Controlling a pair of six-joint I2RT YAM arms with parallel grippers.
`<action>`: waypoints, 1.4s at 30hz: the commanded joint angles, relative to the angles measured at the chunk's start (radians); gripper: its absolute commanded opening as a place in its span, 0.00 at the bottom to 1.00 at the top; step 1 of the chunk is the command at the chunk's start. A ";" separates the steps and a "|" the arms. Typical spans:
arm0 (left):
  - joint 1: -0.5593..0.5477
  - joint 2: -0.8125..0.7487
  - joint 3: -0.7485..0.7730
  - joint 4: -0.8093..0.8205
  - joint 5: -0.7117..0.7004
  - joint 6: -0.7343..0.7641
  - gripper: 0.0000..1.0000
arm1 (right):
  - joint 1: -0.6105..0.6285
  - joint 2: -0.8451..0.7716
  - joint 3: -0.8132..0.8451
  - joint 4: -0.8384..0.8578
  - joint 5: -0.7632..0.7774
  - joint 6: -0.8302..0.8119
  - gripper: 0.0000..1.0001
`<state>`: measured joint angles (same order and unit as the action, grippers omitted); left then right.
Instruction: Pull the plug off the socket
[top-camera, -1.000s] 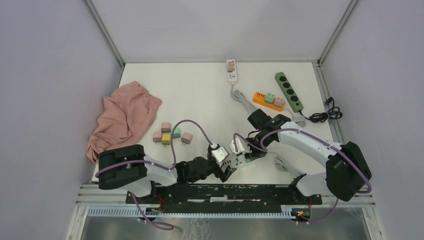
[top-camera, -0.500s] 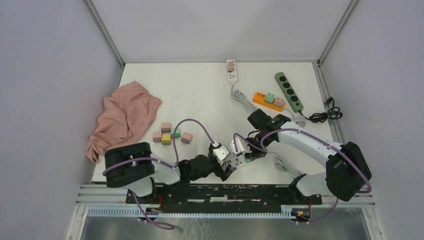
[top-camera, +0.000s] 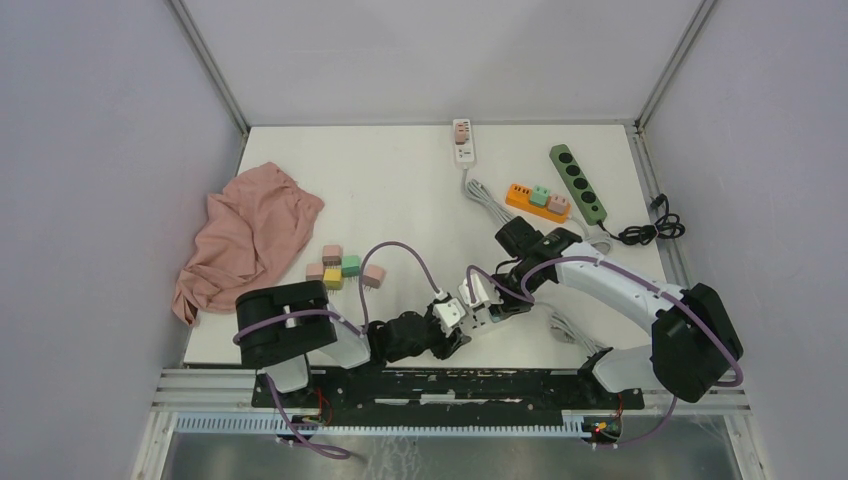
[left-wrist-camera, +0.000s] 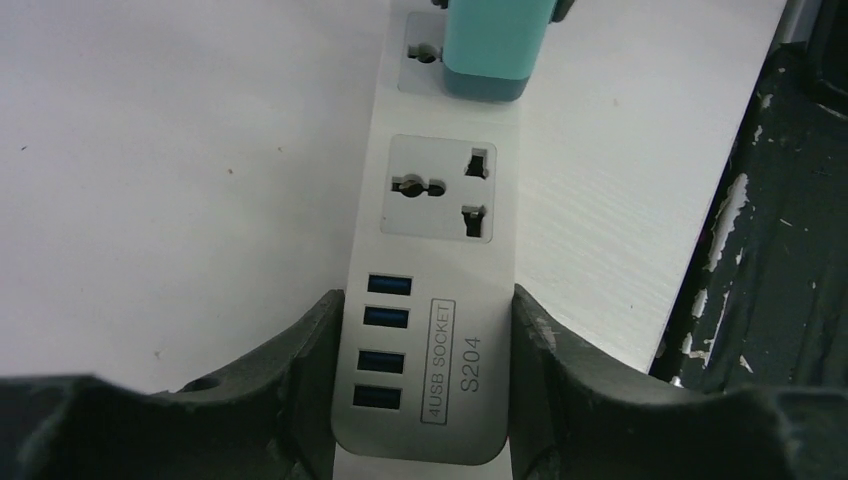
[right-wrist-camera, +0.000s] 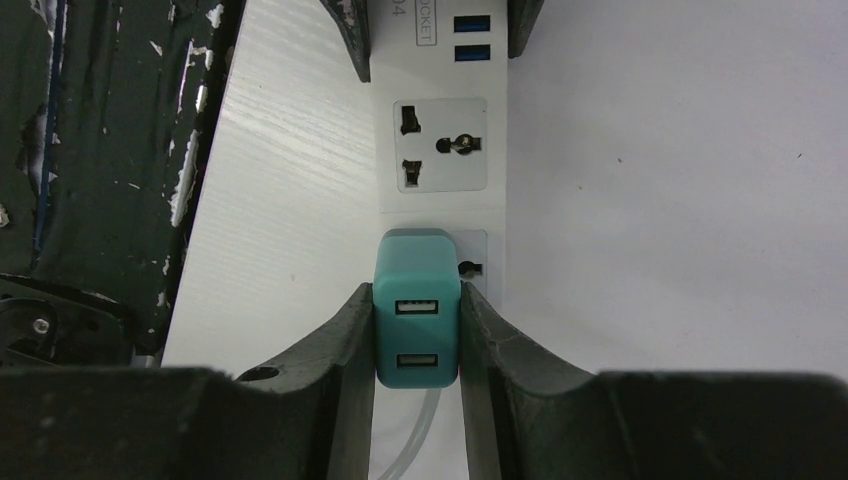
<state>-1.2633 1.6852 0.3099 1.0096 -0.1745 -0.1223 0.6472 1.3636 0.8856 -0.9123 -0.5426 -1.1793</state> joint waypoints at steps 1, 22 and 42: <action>0.004 0.014 0.042 0.025 0.012 0.039 0.34 | 0.006 0.006 0.044 -0.011 -0.058 0.014 0.00; 0.006 0.030 0.012 0.039 -0.013 0.080 0.03 | -0.065 -0.024 0.025 0.143 -0.055 0.158 0.00; 0.015 0.051 0.020 0.040 0.013 0.072 0.03 | -0.087 -0.041 0.010 0.225 -0.107 0.231 0.00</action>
<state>-1.2484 1.7123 0.3214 1.0363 -0.1455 -0.0654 0.6014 1.3724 0.8719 -0.8021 -0.5785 -0.9497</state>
